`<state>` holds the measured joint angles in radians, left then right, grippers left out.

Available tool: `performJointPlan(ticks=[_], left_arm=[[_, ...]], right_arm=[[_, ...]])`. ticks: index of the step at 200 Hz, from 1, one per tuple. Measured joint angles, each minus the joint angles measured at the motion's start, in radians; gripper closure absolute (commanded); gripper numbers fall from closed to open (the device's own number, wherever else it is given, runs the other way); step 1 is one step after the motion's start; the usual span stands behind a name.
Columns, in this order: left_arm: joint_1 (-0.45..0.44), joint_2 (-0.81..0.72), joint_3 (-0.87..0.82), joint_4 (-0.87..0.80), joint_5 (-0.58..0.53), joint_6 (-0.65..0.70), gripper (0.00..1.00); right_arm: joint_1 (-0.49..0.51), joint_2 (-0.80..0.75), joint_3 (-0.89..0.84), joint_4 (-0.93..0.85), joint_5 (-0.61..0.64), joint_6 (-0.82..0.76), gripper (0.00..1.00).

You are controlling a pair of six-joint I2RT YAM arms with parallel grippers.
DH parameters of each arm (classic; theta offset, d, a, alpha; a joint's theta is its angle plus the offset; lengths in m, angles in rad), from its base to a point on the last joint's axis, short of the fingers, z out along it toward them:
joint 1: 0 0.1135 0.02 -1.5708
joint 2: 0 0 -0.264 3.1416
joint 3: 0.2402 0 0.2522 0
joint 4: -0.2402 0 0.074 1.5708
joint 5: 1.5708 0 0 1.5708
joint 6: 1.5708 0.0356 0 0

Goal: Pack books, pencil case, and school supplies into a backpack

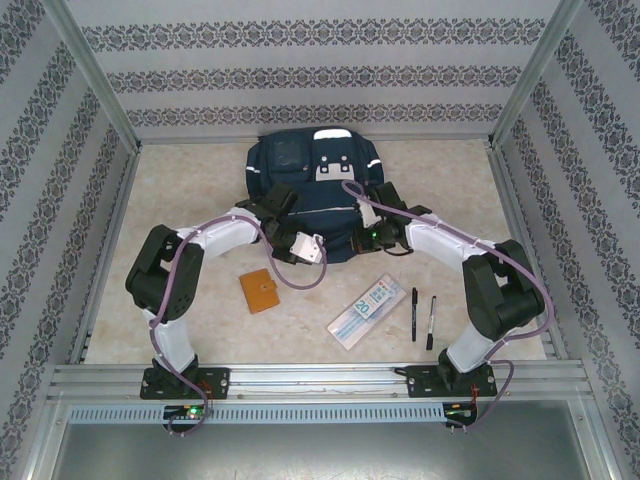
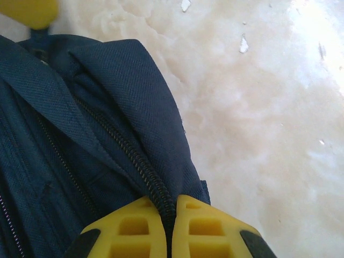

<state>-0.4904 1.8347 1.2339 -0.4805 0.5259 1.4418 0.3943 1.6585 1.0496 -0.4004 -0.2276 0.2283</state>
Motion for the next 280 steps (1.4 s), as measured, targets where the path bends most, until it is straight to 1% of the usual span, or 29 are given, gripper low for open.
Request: performJointPlan(ticks=[18,33,38,45,50,68,92,93,95,96,98,104,109,117,123,131,145,159,190,223,227,234,253,259,263,280], left_arm=[[0.027,-0.029,-0.029,-0.011,0.002,0.031,1.00],[0.074,-0.032,-0.034,-0.037,0.019,0.056,1.00],[0.095,-0.032,-0.034,-0.046,0.026,0.064,0.99],[0.126,-0.032,-0.032,-0.060,0.035,0.074,0.94],[0.149,-0.032,-0.030,-0.064,0.039,0.078,0.91],[0.213,-0.029,-0.027,-0.062,0.032,0.089,0.87],[0.246,-0.027,-0.027,-0.040,-0.030,0.079,0.81],[0.248,-0.027,-0.027,-0.039,-0.032,0.080,0.80],[0.250,-0.027,-0.027,-0.038,-0.035,0.079,0.71],[0.251,-0.027,-0.027,-0.036,-0.037,0.076,0.68],[0.252,-0.027,-0.027,-0.036,-0.039,0.074,0.66],[0.259,-0.027,-0.022,-0.043,-0.042,0.072,0.53],[0.264,-0.027,-0.014,-0.052,-0.040,0.072,0.47],[0.269,-0.027,0.001,-0.068,-0.033,0.067,0.40],[0.270,-0.030,0.013,-0.075,-0.020,0.060,0.31],[0.267,-0.035,0.022,-0.078,-0.001,0.050,0.28],[0.248,-0.057,0.023,-0.082,0.039,0.041,0.27],[0.208,-0.080,0.020,-0.082,0.074,0.029,0.27],[0.108,-0.094,-0.019,-0.039,0.106,-0.021,0.28],[0.091,-0.049,-0.059,0.014,0.082,-0.072,0.34],[0.090,-0.043,-0.061,0.021,0.074,-0.079,0.38],[0.089,-0.034,-0.066,0.036,0.062,-0.090,0.48],[0.084,-0.023,-0.087,0.109,0.020,-0.131,0.88],[0.084,-0.023,-0.094,0.131,0.010,-0.135,0.98],[0.084,-0.023,-0.097,0.139,0.008,-0.135,1.00],[0.084,-0.023,-0.105,0.156,0.000,-0.127,1.00]], right_arm=[[-0.052,0.011,0.003,-0.002,0.054,-0.004,1.00],[-0.084,0.011,0.003,-0.003,0.075,-0.005,1.00],[-0.090,0.010,0.003,0.000,0.074,-0.005,1.00],[-0.092,0.008,-0.001,0.005,0.072,-0.005,1.00],[-0.091,0.002,-0.008,0.012,0.061,-0.004,1.00],[-0.081,-0.030,-0.053,0.044,-0.011,0.005,1.00],[-0.045,-0.056,-0.101,0.079,-0.079,0.034,1.00],[-0.044,-0.057,-0.102,0.080,-0.081,0.035,1.00],[-0.038,-0.057,-0.106,0.083,-0.085,0.038,1.00],[-0.035,-0.057,-0.107,0.083,-0.086,0.039,1.00],[-0.029,-0.057,-0.109,0.086,-0.089,0.040,1.00],[-0.012,-0.057,-0.116,0.091,-0.096,0.049,1.00],[0.004,-0.057,-0.120,0.097,-0.103,0.057,1.00],[0.034,-0.057,-0.123,0.102,-0.109,0.065,1.00],[0.057,-0.057,-0.123,0.107,-0.116,0.075,1.00],[0.083,-0.055,-0.122,0.117,-0.124,0.084,1.00],[0.111,-0.041,-0.115,0.128,-0.141,0.099,1.00],[0.123,-0.020,-0.100,0.136,-0.169,0.114,1.00],[0.123,-0.011,-0.089,0.154,-0.234,0.149,1.00],[0.132,-0.011,-0.089,0.168,-0.264,0.174,1.00],[0.133,-0.011,-0.089,0.167,-0.264,0.174,1.00],[0.134,-0.011,-0.090,0.167,-0.263,0.173,1.00],[0.134,-0.011,-0.090,0.157,-0.248,0.160,1.00],[0.134,-0.011,-0.090,0.149,-0.238,0.151,1.00],[0.134,-0.011,-0.090,0.143,-0.227,0.139,1.00],[0.134,-0.011,-0.090,0.117,-0.167,0.100,1.00]])
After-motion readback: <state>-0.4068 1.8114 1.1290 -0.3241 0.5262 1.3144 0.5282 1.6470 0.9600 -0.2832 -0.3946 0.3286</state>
